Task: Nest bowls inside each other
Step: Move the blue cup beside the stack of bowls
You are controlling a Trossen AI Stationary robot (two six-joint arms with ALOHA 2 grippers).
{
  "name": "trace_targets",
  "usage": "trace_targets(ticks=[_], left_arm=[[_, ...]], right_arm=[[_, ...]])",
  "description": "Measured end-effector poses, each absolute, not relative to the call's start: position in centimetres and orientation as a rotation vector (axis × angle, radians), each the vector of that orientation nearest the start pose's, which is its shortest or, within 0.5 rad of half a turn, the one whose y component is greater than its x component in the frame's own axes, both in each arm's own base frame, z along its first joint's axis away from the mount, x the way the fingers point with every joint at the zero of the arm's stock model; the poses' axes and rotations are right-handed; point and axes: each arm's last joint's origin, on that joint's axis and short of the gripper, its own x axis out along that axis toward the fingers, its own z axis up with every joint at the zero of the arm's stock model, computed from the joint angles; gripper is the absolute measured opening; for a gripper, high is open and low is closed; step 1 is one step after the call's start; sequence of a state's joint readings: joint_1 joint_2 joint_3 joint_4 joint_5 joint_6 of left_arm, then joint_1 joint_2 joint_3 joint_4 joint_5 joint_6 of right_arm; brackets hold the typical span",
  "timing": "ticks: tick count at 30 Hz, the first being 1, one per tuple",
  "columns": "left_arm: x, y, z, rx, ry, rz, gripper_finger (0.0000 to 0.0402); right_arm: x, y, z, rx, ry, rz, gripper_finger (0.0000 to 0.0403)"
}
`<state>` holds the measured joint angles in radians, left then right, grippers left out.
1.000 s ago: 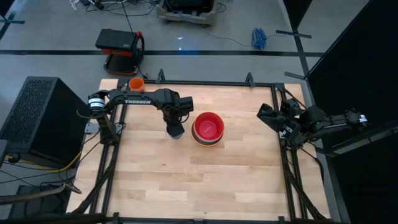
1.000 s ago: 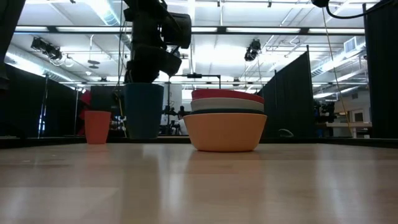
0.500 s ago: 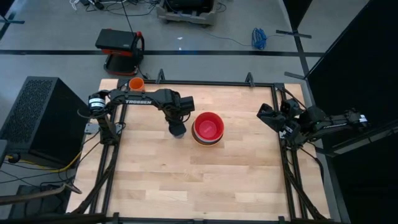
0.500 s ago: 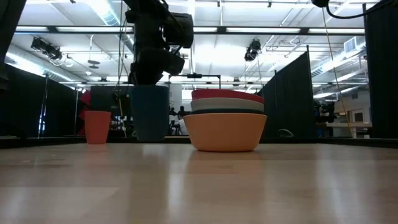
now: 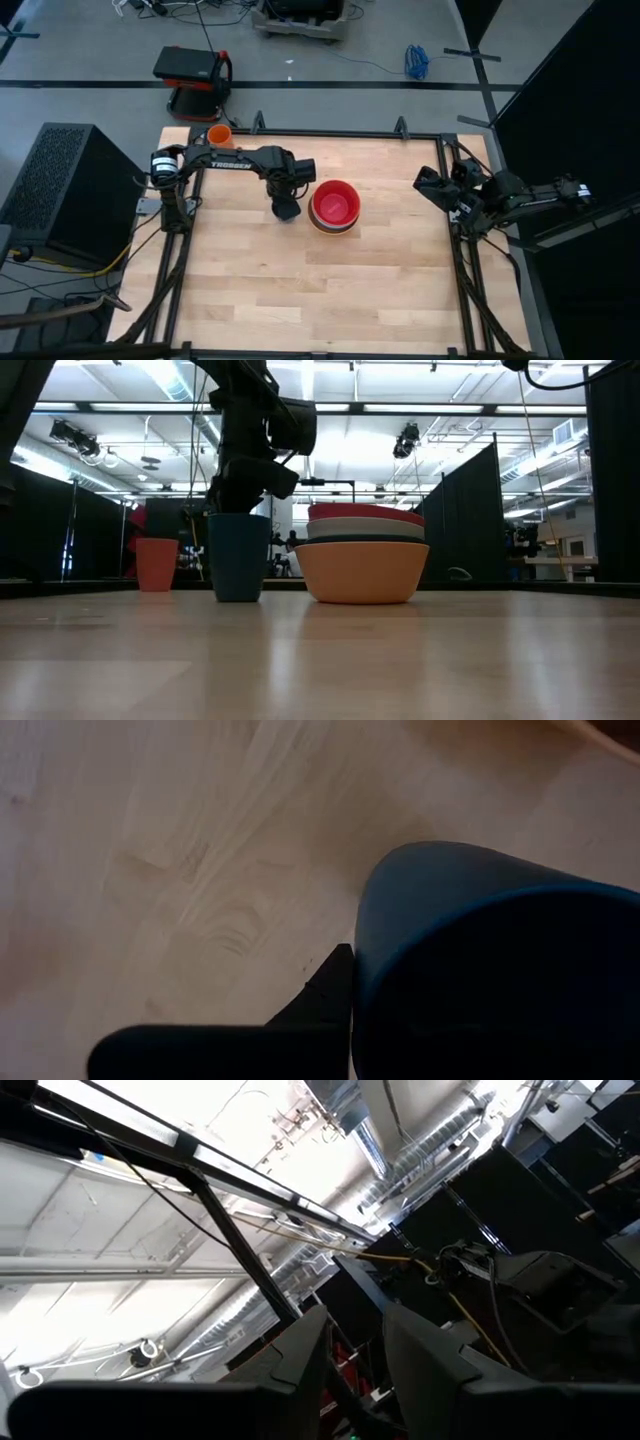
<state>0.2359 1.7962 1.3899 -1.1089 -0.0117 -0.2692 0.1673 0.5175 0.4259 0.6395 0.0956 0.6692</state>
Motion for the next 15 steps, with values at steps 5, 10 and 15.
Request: trace_targets(ticks=[5, 10, 15], left_arm=[[32.51, 7.85, 21.91, -0.388, 1.488, 0.407, 0.0002], [32.69, 7.90, 21.92, -0.402, 1.466, 0.420, 0.0024], [32.69, 7.90, 21.92, -0.402, 1.467, 0.420, 0.0076]], right_arm=[[12.11, 1.76, 32.19, 0.724, -0.503, 0.250, 0.0091], [12.11, 1.76, 32.18, 0.724, -0.503, 0.250, 0.0091], [12.11, 1.77, 32.18, 0.723, -0.503, 0.250, 0.0091]])
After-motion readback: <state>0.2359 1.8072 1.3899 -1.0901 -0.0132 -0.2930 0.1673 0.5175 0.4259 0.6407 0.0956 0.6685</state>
